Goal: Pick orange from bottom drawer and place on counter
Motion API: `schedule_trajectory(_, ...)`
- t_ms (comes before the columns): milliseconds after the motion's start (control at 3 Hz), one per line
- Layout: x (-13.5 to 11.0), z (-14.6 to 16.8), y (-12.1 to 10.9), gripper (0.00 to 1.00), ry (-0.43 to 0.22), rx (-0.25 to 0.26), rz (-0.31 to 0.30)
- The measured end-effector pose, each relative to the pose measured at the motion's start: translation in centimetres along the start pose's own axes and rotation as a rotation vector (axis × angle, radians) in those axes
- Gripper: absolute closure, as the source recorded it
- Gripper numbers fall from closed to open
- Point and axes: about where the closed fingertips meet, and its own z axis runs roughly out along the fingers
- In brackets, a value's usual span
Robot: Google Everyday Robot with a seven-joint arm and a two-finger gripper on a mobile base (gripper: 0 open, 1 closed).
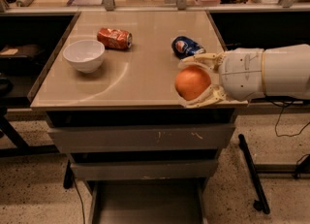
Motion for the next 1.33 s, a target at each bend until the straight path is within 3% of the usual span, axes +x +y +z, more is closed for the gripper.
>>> schedule_trajectory(333, 0.0, 0.0, 0.0, 1.0, 0.0, 0.0, 0.0)
schedule_trajectory(667, -0.9, -1.0, 2.1, 1.0, 0.002, -0.003, -0.031)
schedule_trajectory(1000, 0.4, -2.4, 0.6, 1.0, 0.06, 0.053, -0.07)
schedule_trajectory(1333, 0.8, -0.7, -6.0, 1.0, 0.085, 0.12, -0.117)
